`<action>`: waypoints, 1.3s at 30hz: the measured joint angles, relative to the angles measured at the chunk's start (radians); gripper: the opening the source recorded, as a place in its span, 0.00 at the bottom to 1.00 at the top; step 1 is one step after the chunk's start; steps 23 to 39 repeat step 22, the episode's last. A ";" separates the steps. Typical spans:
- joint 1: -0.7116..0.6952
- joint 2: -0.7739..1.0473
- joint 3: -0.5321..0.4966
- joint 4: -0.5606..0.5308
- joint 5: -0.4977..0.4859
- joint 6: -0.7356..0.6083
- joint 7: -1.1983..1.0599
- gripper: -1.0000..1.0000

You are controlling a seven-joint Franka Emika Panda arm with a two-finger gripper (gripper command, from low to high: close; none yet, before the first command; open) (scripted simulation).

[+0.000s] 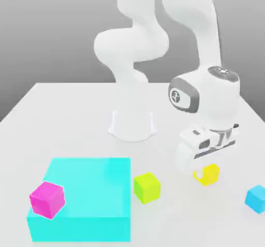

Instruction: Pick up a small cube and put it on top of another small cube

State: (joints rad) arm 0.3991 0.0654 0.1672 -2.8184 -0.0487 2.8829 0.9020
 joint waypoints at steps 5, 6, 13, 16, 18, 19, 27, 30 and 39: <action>-0.223 -0.046 -0.103 0.128 0.033 -0.172 -0.169 0.00; -0.269 -0.051 -0.123 0.160 0.036 -0.208 -0.204 0.00; -0.527 -0.079 -0.307 0.366 0.047 -0.443 -0.439 0.00; -0.666 -0.034 -0.334 0.410 0.065 -0.443 -0.510 0.00; -0.642 0.025 -0.311 0.401 0.077 -0.377 -0.526 0.00; -0.639 0.043 -0.309 0.398 0.080 -0.355 -0.530 1.00; -0.639 0.043 -0.309 0.398 0.080 -0.355 -0.530 1.00; -0.639 0.043 -0.309 0.398 0.080 -0.355 -0.530 1.00; -0.639 0.043 -0.309 0.398 0.080 -0.355 -0.530 1.00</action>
